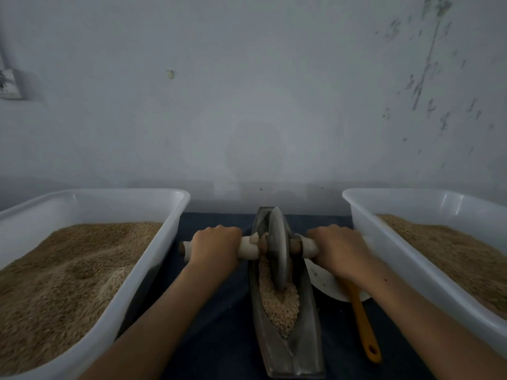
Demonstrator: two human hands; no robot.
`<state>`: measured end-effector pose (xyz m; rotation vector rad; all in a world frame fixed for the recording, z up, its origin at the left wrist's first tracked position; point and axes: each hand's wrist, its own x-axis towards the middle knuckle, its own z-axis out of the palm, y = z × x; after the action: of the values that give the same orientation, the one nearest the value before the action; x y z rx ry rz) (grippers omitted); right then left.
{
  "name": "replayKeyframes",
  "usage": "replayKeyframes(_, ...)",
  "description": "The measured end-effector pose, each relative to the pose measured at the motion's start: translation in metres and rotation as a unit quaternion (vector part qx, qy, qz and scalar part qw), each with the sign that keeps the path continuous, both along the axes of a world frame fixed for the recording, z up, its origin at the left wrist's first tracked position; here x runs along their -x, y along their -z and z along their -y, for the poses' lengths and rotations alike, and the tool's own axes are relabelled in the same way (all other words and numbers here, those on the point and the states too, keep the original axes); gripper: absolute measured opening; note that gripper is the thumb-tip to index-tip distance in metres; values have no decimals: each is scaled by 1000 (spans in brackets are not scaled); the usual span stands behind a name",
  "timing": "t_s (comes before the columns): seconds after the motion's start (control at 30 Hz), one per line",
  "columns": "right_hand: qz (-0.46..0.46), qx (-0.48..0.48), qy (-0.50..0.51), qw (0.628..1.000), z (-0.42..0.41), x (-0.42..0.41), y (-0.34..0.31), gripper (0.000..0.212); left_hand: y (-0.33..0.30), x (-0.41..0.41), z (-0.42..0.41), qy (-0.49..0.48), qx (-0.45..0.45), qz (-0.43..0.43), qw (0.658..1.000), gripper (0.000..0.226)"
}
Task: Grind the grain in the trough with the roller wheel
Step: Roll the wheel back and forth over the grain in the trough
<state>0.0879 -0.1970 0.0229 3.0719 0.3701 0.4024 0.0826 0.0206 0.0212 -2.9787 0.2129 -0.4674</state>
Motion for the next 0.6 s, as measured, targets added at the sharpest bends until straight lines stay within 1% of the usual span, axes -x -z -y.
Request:
replayKeyframes(0.07,-44,19,-4,999,2,1,-4,7,-2,0,0,-3,-19,-19,1000,25)
replayKeyframes(0.17,-143,34,-3,989,4,3,-13,21,-6,2,0,2,-30,-60,998,31)
replayKeyframes(0.23,-169,41,-3,985,3,3,-17,25,-8,3,-2,4,-30,-95,995,33)
replayKeyframes(0.3,-164,56,-3,985,2,2,-17,24,-10,4,-4,1,-24,-119,993,36)
replayKeyframes(0.37,-147,58,-1,987,1,1,-15,22,-10,4,-4,-7,-16,-115,993,34)
replayKeyframes(0.43,-116,43,0,992,1,1,-11,13,-8,4,-2,-14,-12,-88,996,30)
replayKeyframes(0.5,-64,26,-2,998,2,0,-6,4,-5,3,1,-20,-14,-53,998,25)
replayKeyframes(0.6,-6,1,0,1000,1,-2,0,9,-2,4,3,-27,-7,-11,1000,22)
